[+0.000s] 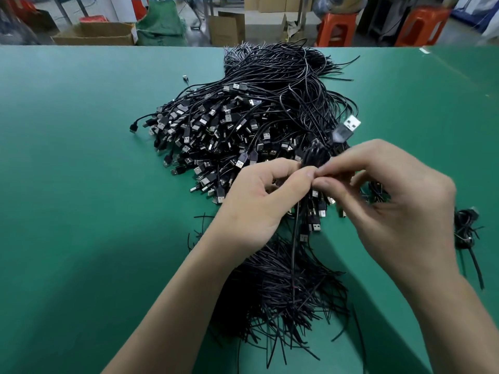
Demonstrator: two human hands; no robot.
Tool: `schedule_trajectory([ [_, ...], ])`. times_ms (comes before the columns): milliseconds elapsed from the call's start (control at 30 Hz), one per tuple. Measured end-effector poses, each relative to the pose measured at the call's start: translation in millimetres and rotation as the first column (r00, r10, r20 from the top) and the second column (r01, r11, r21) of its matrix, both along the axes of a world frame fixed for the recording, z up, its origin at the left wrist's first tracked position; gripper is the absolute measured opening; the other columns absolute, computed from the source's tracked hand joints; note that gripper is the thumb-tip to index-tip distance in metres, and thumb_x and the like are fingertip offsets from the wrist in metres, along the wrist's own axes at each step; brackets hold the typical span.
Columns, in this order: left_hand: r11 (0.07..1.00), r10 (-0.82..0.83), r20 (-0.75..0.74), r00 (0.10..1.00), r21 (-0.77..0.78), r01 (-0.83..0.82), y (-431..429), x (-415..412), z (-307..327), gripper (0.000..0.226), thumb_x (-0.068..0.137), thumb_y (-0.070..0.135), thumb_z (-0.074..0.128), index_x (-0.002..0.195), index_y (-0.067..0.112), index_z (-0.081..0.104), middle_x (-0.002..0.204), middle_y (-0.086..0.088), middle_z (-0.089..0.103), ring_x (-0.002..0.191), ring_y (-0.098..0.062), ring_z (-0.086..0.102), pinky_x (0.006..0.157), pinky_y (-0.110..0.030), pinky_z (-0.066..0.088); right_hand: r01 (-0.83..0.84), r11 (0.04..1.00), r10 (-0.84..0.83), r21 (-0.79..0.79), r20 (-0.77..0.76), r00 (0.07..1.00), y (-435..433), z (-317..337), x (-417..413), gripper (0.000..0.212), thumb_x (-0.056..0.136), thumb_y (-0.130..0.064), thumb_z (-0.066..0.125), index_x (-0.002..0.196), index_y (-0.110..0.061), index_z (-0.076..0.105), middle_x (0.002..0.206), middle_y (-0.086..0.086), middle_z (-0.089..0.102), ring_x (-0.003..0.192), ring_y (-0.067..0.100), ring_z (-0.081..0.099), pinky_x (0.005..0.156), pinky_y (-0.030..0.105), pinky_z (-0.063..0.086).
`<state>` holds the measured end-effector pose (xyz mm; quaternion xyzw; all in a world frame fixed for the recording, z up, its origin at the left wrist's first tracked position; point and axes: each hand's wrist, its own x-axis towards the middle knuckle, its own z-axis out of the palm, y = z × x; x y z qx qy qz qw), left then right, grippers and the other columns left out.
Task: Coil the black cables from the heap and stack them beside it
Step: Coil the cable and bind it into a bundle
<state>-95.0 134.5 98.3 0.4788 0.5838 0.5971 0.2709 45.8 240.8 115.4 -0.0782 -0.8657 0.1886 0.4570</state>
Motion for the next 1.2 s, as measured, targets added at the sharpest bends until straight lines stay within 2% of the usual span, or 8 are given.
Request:
schedule_trajectory([
  [167,0.990,-0.103,0.114,0.988,-0.086,0.114,-3,-8,-1,0.035,0.105,0.028,0.049,0.098,0.008,0.076,0.097,-0.018,0.072,0.097,-0.021,0.062,0.098,-0.038,0.048,0.038,0.997,-0.038,0.064,-0.007,0.999,0,-2,-1,0.012,0.095,-0.020,0.075,0.088,-0.011,0.074,0.085,-0.007,0.069,0.080,0.008,0.059,0.074,0.016,0.042],
  [333,0.994,-0.087,0.122,0.989,-0.057,0.094,-4,-4,3,0.032,0.109,0.025,0.050,0.107,0.006,0.076,0.107,-0.012,0.076,0.103,-0.017,0.066,0.100,-0.041,0.052,-0.077,0.954,0.056,-0.289,-0.081,0.995,-8,-6,-6,0.017,0.095,-0.013,0.073,0.087,-0.026,0.065,0.078,-0.006,0.066,0.068,0.009,0.062,0.063,0.017,0.045],
  [433,0.993,0.109,-0.134,0.985,0.059,-0.102,-2,3,3,0.027,0.106,0.030,0.057,0.093,0.013,0.073,0.085,-0.007,0.062,0.081,-0.017,0.057,0.071,-0.048,0.044,-0.214,0.734,0.086,-0.644,-0.224,0.971,-15,-4,-12,0.023,0.094,-0.012,0.070,0.081,-0.031,0.063,0.071,-0.002,0.065,0.059,0.011,0.054,0.055,0.020,0.043],
  [533,0.912,0.397,-0.485,0.779,0.302,-0.277,-1,8,3,0.016,0.101,0.026,0.067,0.097,0.012,0.075,0.085,0.004,0.055,0.084,-0.018,0.053,0.076,-0.030,0.042,-0.357,0.316,0.089,-0.879,-0.348,0.933,-18,-3,-15,0.021,0.089,-0.016,0.067,0.073,-0.028,0.066,0.063,-0.006,0.059,0.052,0.005,0.047,0.051,0.014,0.040],
  [667,0.902,0.400,-0.465,0.790,0.353,-0.249,-1,13,-3,0.012,0.101,0.021,0.068,0.106,0.016,0.078,0.064,0.008,0.056,0.057,-0.011,0.049,0.055,-0.027,0.039,-0.381,0.074,0.047,-0.921,-0.379,0.924,-19,-3,-17,0.022,0.084,-0.013,0.069,0.065,-0.025,0.067,0.058,-0.005,0.055,0.044,0.002,0.040,0.043,0.013,0.034],
  [900,0.982,0.113,-0.132,0.985,0.164,-0.091,-4,7,1,0.034,0.105,0.021,0.045,0.118,0.015,0.076,0.098,0.003,0.078,0.084,-0.021,0.071,0.072,-0.038,0.057,-0.328,0.133,-0.020,-0.936,-0.333,0.943,-15,2,-13,0.021,0.085,-0.012,0.068,0.068,-0.023,0.064,0.067,-0.004,0.059,0.050,0.003,0.047,0.046,0.013,0.038],
  [1033,0.982,0.104,-0.044,0.994,0.161,-0.095,-4,8,8,0.006,0.099,0.015,0.070,0.102,0.016,0.075,0.083,0.006,0.075,0.073,-0.015,0.069,0.062,-0.052,0.053,-0.289,0.218,0.026,-0.932,-0.290,0.957,-18,0,-13,0.014,0.079,-0.021,0.074,0.068,-0.025,0.066,0.068,-0.002,0.059,0.052,0.005,0.046,0.049,0.014,0.040],
  [1200,0.979,0.166,0.004,0.986,0.120,-0.165,-4,-1,6,0.066,0.083,0.010,0.084,0.138,0.028,0.052,0.089,0.005,0.072,0.086,-0.011,0.069,0.079,-0.031,0.054,-0.302,0.208,0.067,-0.930,-0.295,0.953,-19,-1,-14,0.012,0.081,-0.020,0.073,0.074,-0.021,0.063,0.059,-0.004,0.054,0.048,0.004,0.041,0.050,0.015,0.038],
])
